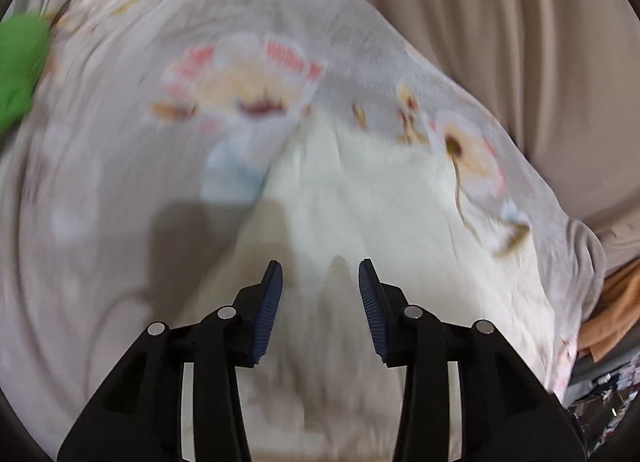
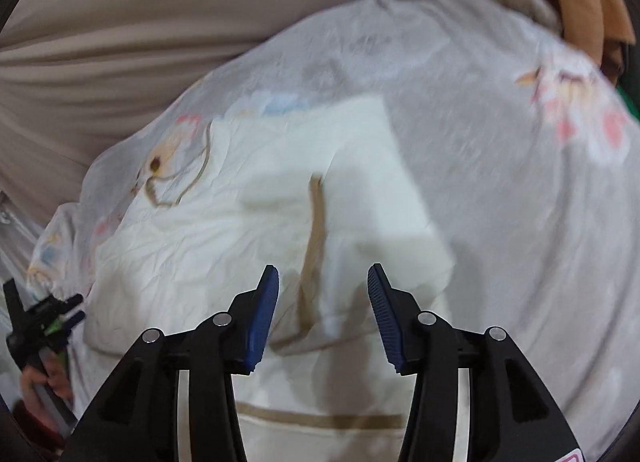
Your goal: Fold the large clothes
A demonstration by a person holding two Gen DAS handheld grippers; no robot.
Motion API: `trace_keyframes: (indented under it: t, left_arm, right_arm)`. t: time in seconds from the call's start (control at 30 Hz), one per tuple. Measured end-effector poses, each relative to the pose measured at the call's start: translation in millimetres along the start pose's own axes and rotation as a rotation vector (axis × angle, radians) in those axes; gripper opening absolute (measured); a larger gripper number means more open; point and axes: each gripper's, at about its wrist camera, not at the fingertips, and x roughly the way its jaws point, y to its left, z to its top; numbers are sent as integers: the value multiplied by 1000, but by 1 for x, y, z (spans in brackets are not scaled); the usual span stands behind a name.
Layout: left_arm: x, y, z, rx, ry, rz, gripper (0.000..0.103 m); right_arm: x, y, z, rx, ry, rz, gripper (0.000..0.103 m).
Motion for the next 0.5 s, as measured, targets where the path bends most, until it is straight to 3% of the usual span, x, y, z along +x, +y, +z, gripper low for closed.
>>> trace_keyframes:
  t: [0.03, 0.07, 0.1, 0.17, 0.27, 0.33, 0.4, 0.47, 0.5]
  left_arm:
    - [-1, 1, -12, -3, 17, 14, 38]
    - [0, 2, -20, 2, 26, 27, 38]
    - [3, 1, -23, 7, 30, 41, 38]
    - [7, 1, -25, 17, 30, 71, 36]
    - [3, -3, -19, 52, -8, 116, 35]
    - [5, -6, -17, 105, -22, 164, 35]
    - [16, -6, -20, 139, 3, 188, 35]
    - [26, -6, -25, 161, 10, 205, 35]
    - [28, -9, -26, 179, 6, 217, 35]
  right_arm:
    - [7, 7, -4, -8, 18, 10, 48]
    - [14, 13, -6, -25, 32, 26, 39]
    - [21, 22, -6, -43, 42, 39, 14]
    - [17, 37, 3, -82, 14, 36, 12]
    - [-24, 58, 26, -122, -153, 102, 6]
    - [-38, 62, 37, -150, -227, 90, 6]
    - [-4, 47, 37, -153, -133, 13, 6]
    - [57, 25, 24, -142, 72, -95, 6]
    - [67, 18, 18, -134, 92, -81, 6]
